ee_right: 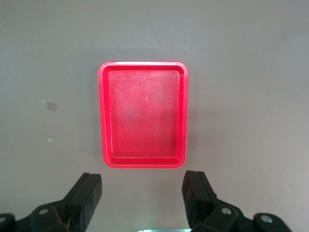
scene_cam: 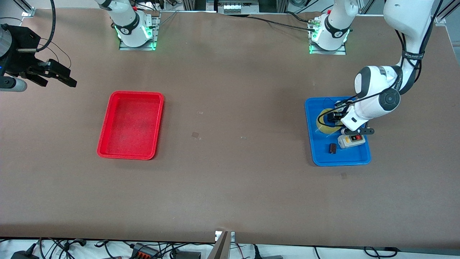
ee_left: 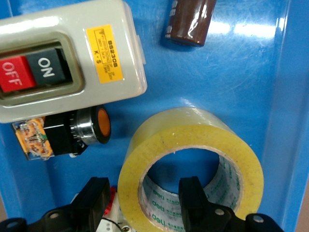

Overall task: Place and move tape with both arms
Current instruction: 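Lower the left gripper and close it on the tape roll's rim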

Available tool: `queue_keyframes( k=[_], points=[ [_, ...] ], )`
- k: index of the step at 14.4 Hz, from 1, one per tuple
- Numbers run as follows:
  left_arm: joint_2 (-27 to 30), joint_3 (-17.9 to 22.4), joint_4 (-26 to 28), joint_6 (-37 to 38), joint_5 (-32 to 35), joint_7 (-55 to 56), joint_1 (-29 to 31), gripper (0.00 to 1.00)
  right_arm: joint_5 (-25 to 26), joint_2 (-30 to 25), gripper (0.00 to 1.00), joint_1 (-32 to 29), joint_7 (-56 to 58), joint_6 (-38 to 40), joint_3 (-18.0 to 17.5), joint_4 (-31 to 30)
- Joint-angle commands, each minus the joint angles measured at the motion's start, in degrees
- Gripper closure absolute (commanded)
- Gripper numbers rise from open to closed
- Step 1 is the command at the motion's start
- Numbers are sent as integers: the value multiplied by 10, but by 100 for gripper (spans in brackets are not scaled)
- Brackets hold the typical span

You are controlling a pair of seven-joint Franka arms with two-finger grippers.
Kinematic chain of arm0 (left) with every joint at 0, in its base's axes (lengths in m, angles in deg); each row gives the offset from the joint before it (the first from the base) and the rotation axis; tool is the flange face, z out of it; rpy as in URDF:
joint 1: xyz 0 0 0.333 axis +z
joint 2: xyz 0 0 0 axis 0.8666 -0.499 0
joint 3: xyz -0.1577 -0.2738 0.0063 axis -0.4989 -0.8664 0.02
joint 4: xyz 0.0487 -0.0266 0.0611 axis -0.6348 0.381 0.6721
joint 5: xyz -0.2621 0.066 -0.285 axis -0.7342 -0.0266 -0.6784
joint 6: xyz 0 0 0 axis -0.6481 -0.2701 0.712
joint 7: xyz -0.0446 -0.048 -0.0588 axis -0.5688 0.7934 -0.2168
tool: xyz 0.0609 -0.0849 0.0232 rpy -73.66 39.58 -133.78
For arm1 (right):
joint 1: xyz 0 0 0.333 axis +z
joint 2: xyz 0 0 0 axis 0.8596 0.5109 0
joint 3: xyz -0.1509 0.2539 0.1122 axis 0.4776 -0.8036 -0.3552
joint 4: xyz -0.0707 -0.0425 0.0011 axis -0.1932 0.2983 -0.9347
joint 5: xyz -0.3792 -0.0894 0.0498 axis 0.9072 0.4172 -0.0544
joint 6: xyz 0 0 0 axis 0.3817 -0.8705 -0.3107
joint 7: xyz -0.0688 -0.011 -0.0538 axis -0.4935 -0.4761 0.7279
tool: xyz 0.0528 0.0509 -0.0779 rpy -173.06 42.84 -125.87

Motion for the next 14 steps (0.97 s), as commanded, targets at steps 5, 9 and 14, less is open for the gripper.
queue_keyframes(
  k=[5, 9, 14],
  points=[
    [-4, -1, 0, -9, 8, -2, 0, 64, -9, -3, 2, -8, 5, 8, -6, 4],
    [2, -2, -2, -2, 7, -1, 2, 83, -9, -3, 2, -8, 4, 8, -5, 4],
    [25, -1, -11, 20, 8, -2, 5, 84, -8, -3, 2, -7, 4, 7, -5, 4]
  ],
)
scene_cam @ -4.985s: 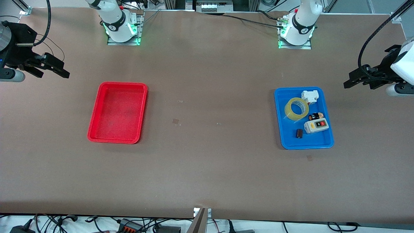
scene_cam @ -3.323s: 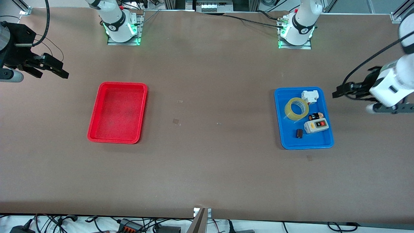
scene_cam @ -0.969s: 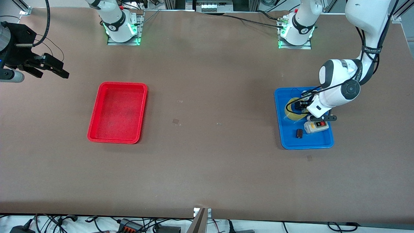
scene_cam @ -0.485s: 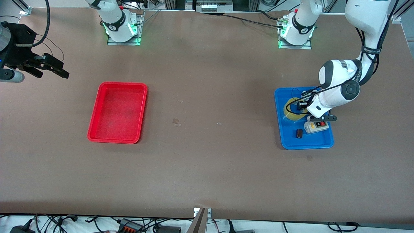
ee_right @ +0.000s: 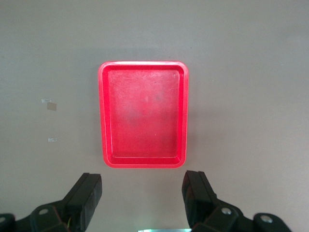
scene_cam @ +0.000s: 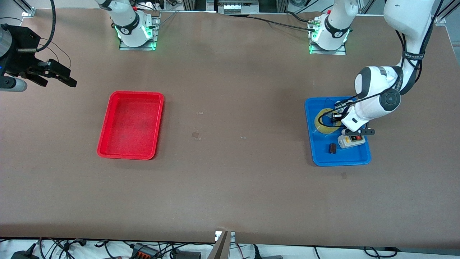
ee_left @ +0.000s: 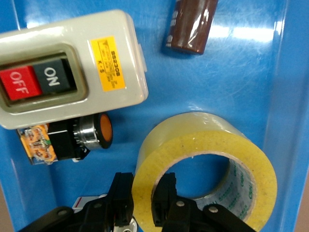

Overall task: Place and move tape with both arms
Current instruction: 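Lower the left gripper and close it on the tape roll's rim, then lift the tape roll and carry it to the table's middle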

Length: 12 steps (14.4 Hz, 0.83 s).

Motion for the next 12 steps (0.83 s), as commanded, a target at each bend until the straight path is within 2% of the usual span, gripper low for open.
queue_keyframes(
  k=[1, 4, 7, 12],
  points=[
    [26, -1, -7, 21, 8, -2, 5, 84, -8, -3, 2, -7, 4, 7, -6, 4],
    [37, -1, -12, 37, 8, -1, 5, 85, -9, -3, 2, -7, 4, 7, -6, 4],
    [45, -1, -42, 89, 8, -1, 4, 85, -8, -3, 2, -7, 4, 7, -5, 4],
    [118, -9, -52, 151, 8, 5, -4, 88, -7, -3, 2, -7, 5, 7, -5, 4]
  ],
)
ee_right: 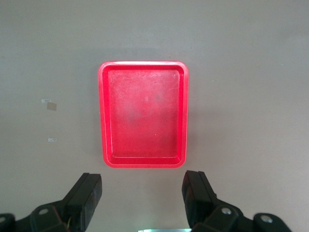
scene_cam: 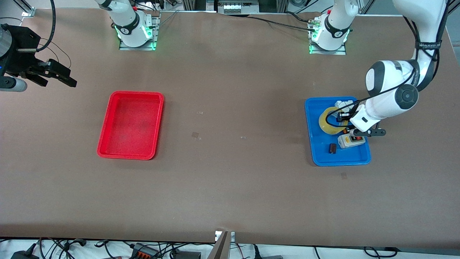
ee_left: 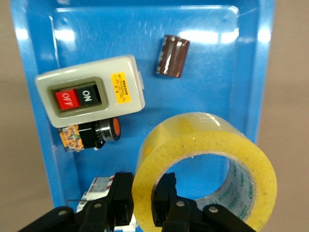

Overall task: Place and move tape with both arms
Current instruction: 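Lift the tape roll and carry it to the table's middle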

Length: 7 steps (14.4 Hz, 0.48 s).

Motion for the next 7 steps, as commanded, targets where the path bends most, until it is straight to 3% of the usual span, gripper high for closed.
queue_keyframes(
  k=[1, 7],
  points=[
    [58, -34, 6, 36, 7, 9, -2, 88, -7, -3, 2, -7, 5, 7, -5, 4],
    [68, -182, -11, 45, 8, 194, -4, 89, -8, -3, 2, -7, 5, 7, -5, 4]
  ],
)
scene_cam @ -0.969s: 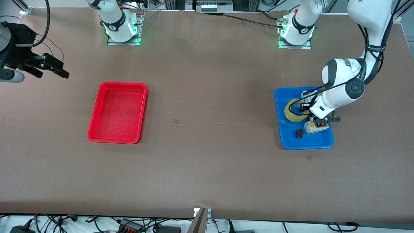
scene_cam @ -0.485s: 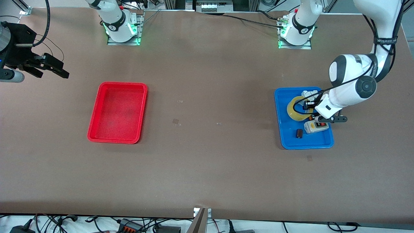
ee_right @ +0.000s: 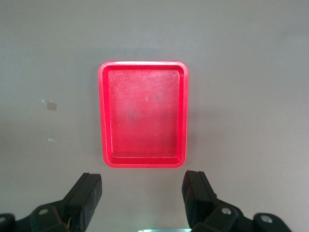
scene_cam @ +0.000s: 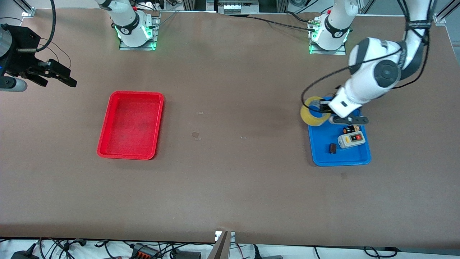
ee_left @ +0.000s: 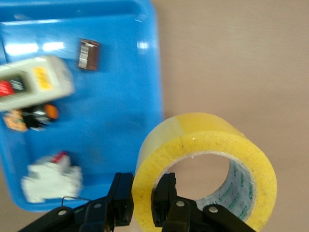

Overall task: Place and move tape with both arms
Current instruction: 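Lift the tape roll and carry it to the table's middle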

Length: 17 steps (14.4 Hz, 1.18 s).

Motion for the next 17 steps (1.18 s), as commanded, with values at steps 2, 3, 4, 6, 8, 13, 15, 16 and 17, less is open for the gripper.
queue_keyframes(
  k=[2, 3, 4, 6, 8, 13, 15, 16, 17],
  points=[
    [-3, -96, -25, 9, 8, 127, 2, 89, -7, -3, 2, -7, 5, 7, -5, 4],
    [-11, -123, -33, 9, 8, 164, 2, 89, -7, -3, 2, -7, 4, 7, -5, 4],
    [-20, -156, -40, 6, 13, 203, 0, 89, -7, -2, 2, -7, 5, 7, -6, 4],
    [-49, -196, -63, 4, 38, 273, -3, 89, -8, -2, 2, -7, 4, 7, -5, 4],
    [-95, -209, -105, 4, 68, 339, -35, 89, -7, -2, 2, -8, 4, 7, -6, 4],
    [-257, -207, -234, 4, 200, 534, -147, 89, -7, -1, 2, -7, 4, 7, -6, 4],
    [-320, -205, -286, 4, 251, 599, -168, 89, -7, -1, 2, -8, 5, 7, -5, 4],
    [-342, -205, -303, 4, 263, 618, -172, 89, -7, -1, 2, -8, 5, 7, -6, 4],
    [-358, -205, -318, 3, 267, 627, -176, 89, -8, -1, 2, -8, 5, 6, -5, 4]
  ],
)
